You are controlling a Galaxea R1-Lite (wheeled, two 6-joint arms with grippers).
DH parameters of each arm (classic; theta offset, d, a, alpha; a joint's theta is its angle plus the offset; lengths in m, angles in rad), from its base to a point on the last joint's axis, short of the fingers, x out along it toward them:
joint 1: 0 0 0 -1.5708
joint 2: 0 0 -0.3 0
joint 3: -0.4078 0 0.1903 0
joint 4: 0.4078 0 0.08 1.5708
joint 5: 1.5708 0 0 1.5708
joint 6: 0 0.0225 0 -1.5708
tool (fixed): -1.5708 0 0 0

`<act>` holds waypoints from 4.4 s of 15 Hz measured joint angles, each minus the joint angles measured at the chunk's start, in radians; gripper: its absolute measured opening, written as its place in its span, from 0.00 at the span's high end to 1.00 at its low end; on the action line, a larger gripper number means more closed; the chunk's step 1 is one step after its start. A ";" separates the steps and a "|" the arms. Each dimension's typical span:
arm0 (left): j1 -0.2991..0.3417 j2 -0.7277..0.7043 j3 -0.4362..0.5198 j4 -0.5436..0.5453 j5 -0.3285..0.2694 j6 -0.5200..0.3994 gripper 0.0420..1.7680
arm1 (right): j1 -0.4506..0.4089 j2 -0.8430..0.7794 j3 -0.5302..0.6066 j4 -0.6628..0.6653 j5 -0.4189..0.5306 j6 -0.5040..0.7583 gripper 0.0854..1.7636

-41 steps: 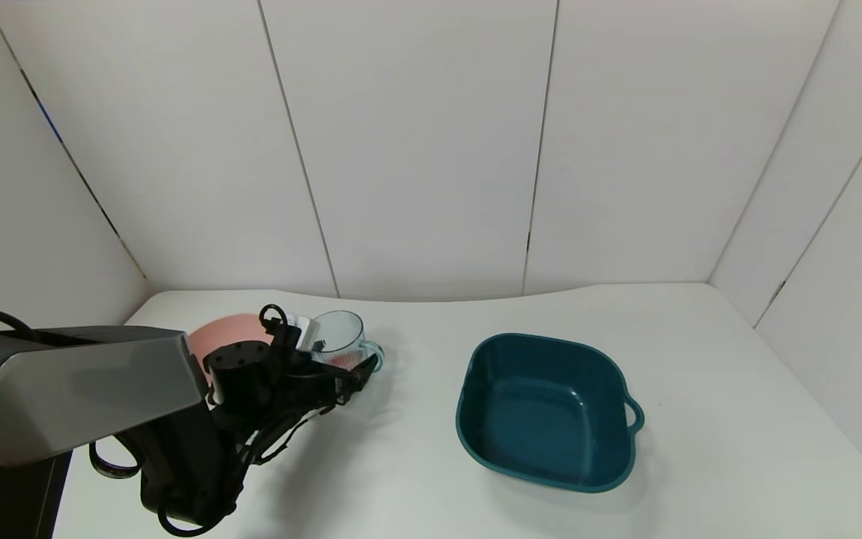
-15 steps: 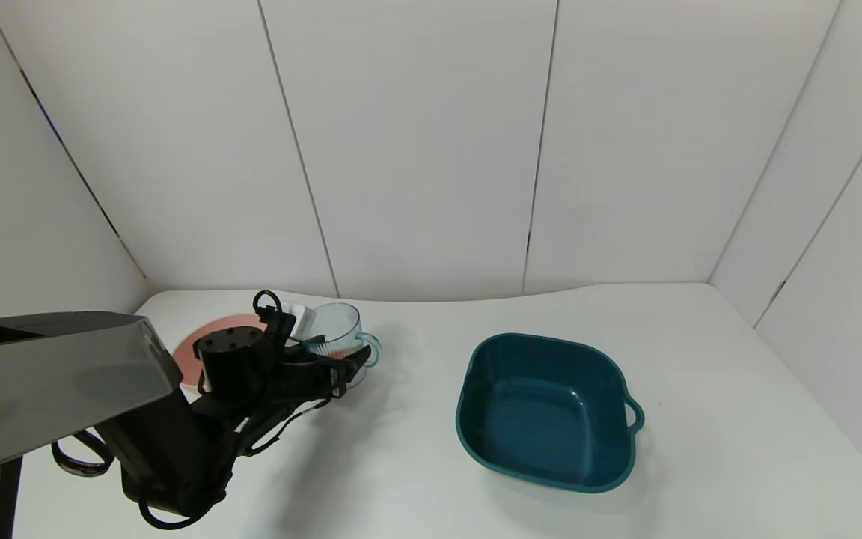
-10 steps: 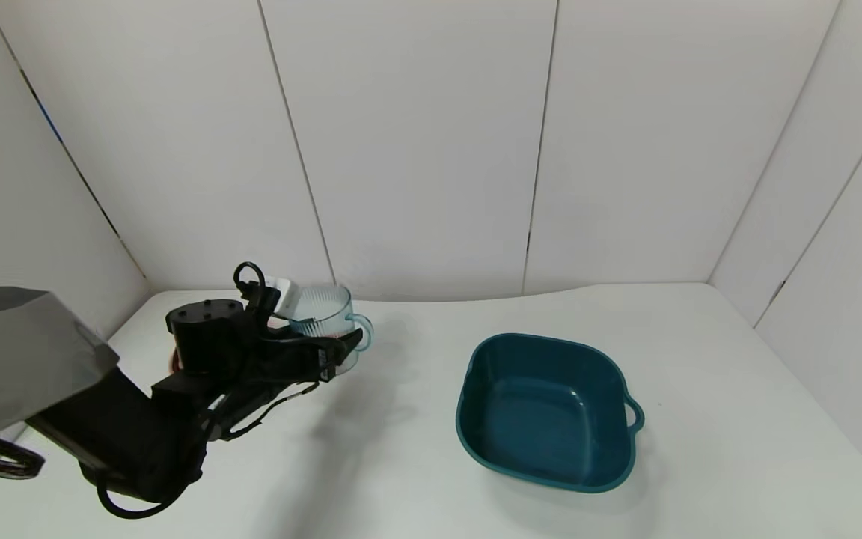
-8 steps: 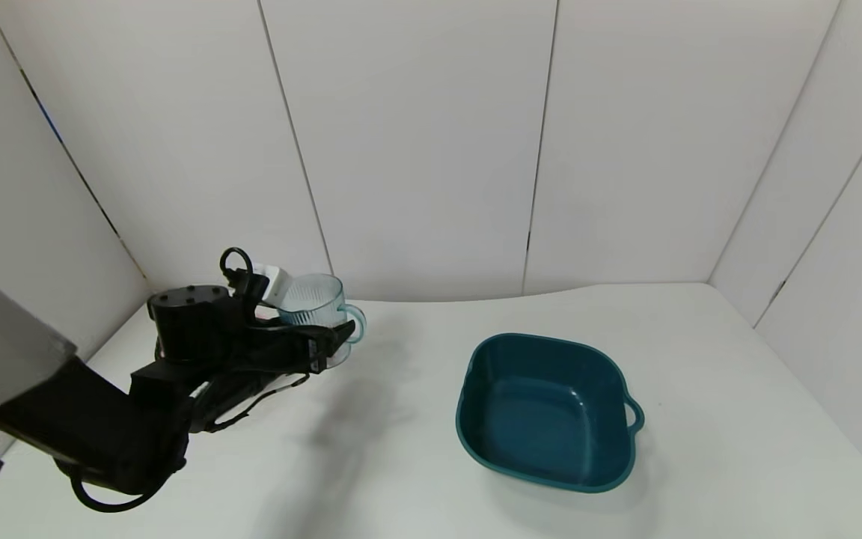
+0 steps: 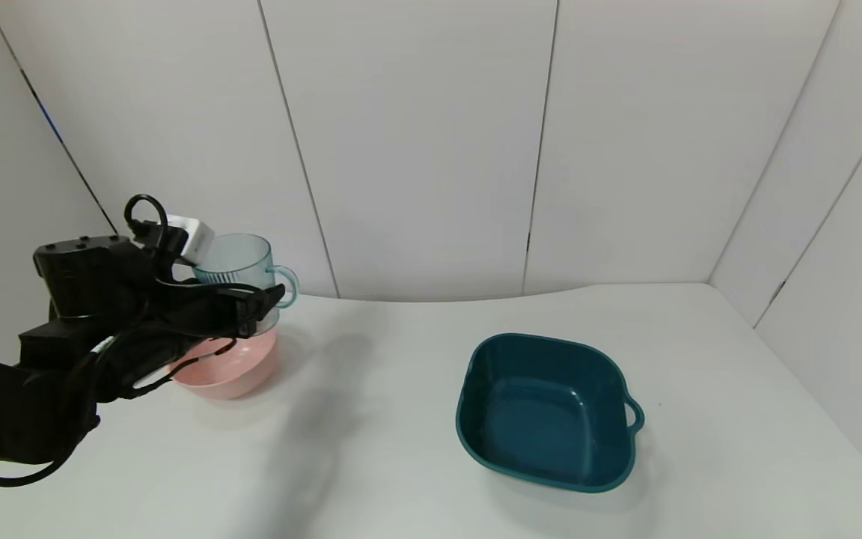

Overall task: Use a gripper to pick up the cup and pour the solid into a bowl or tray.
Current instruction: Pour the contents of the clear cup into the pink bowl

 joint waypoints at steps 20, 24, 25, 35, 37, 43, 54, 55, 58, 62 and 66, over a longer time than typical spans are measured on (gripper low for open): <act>0.278 -0.067 -0.137 0.504 0.189 0.504 0.26 | -0.001 0.000 0.000 0.000 -0.001 0.000 0.03; 0.268 -0.063 -0.221 0.649 0.263 0.553 0.26 | 0.000 0.000 0.000 0.000 0.000 0.000 0.03; 0.263 -0.061 -0.236 0.682 0.288 0.567 0.26 | 0.000 0.000 0.000 0.000 -0.001 0.000 0.03; 0.182 0.038 -0.304 0.703 0.466 0.703 0.26 | -0.001 0.000 0.000 0.000 0.000 0.000 0.03; 0.167 0.064 -0.325 0.703 0.502 0.720 0.26 | -0.001 0.000 0.000 0.000 -0.001 0.000 0.03; 0.135 0.115 -0.378 0.704 0.575 0.831 0.26 | -0.001 0.000 0.000 0.000 -0.001 0.000 0.03; 0.113 0.136 -0.436 0.697 0.651 1.119 0.26 | -0.001 0.000 0.000 0.000 -0.001 0.000 0.03; 0.113 0.135 -0.437 0.694 0.654 1.140 0.26 | -0.001 0.000 0.000 0.000 0.000 0.000 0.03; 0.101 0.132 -0.436 0.699 0.674 1.178 0.26 | -0.001 0.000 0.000 0.000 0.000 0.000 0.03; 0.079 0.134 -0.436 0.700 0.719 1.237 0.26 | -0.001 0.000 0.000 0.000 -0.001 0.000 0.03; 0.055 0.136 -0.437 0.699 0.777 1.313 0.26 | -0.001 0.000 0.000 0.000 0.000 0.000 0.03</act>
